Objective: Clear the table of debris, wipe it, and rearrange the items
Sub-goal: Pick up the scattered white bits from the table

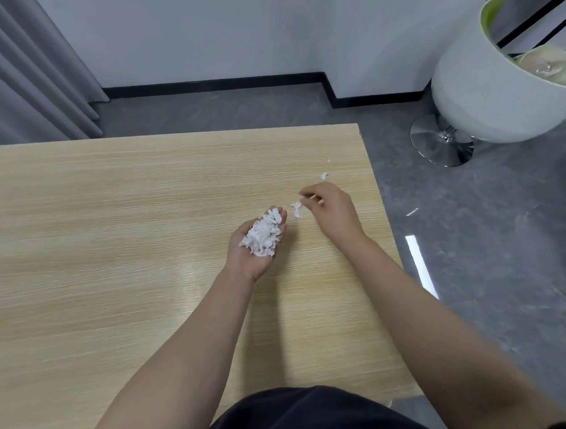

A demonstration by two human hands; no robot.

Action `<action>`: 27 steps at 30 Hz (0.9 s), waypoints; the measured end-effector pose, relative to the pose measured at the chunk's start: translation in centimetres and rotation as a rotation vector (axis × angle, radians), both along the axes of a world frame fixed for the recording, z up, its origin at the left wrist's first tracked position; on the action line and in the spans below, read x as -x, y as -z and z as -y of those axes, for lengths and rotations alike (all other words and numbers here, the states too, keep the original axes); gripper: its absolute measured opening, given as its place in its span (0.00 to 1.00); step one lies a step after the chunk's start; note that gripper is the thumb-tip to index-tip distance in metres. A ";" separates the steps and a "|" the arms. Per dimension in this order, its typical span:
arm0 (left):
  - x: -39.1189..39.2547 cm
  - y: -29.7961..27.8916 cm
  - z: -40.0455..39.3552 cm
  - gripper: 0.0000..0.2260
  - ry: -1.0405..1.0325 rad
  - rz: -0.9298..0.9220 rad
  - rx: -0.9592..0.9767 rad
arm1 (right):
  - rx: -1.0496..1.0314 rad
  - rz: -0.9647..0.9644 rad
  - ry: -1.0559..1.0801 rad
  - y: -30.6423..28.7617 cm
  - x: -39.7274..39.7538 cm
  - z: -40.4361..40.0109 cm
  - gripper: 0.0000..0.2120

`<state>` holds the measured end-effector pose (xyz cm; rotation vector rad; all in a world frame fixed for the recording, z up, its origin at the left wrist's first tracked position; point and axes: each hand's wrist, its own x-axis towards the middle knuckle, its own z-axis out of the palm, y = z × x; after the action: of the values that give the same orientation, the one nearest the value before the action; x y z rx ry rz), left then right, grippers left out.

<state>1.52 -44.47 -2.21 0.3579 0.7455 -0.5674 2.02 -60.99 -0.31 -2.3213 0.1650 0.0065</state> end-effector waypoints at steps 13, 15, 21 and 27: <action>-1.9 0.5 -1.1 0.20 -0.039 -0.045 0.132 | 0.216 -0.295 -0.022 7.6 -3.1 -0.7 0.20; -2.1 0.8 -1.3 0.21 -0.021 -0.056 0.129 | 0.219 -0.273 -0.025 8.1 -3.4 -0.6 0.14; -2.5 1.5 -0.8 0.18 -0.040 -0.082 0.129 | 0.232 -0.250 -0.011 8.3 -4.4 0.3 0.07; -3.3 2.5 -0.3 0.14 -0.015 -0.073 0.128 | 0.029 -0.194 0.371 8.2 -7.1 4.2 0.09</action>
<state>4.84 -44.20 -4.75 0.2135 0.7777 -0.6130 9.12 -65.19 -8.55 -2.2829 0.6947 0.0437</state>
